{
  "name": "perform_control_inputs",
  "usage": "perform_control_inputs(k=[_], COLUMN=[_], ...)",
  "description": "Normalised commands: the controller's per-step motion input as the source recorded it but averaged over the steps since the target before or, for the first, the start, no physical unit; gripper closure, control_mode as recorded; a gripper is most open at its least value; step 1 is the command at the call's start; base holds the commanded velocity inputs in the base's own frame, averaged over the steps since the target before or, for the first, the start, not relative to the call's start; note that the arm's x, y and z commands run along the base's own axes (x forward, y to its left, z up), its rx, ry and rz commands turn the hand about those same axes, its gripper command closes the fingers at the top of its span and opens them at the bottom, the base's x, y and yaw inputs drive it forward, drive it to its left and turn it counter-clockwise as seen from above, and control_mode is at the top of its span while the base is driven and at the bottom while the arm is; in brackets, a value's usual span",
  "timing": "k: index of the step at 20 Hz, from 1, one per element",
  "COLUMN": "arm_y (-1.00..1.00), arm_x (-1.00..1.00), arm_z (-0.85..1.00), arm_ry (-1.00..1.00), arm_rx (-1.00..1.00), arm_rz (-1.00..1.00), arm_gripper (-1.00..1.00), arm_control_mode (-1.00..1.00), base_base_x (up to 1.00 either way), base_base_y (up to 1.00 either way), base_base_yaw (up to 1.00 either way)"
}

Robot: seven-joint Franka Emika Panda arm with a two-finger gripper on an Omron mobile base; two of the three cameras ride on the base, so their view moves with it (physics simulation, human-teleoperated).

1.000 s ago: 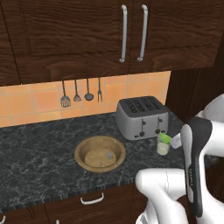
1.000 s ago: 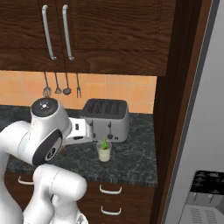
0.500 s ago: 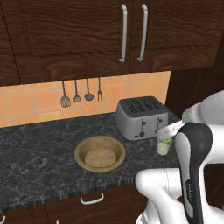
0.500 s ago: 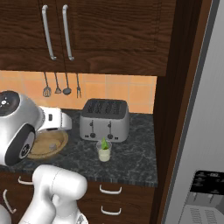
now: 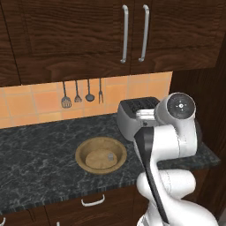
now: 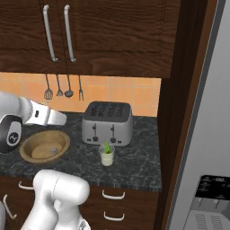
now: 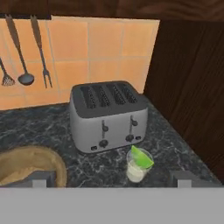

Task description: Grab a lemon wedge from the fridge and one ice cube from the ice bowl, and put them in the glass of lemonade.

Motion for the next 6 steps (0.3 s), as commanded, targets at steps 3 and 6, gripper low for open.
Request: perform_control_inputs(k=[3,6], arm_y=[-0.28,-0.19], arm_x=[-0.8,-0.76], arm_z=[0.0,0.09], arm_ry=[-0.14,-0.2], arm_rx=[0.18,0.17], arm_rz=[-0.1,0.0], arm_gripper=[-1.0,-1.0], arm_control_mode=[-1.0,-1.0], base_base_x=[0.0,0.0], base_base_y=[0.0,0.0], base_base_yaw=[0.0,0.0])
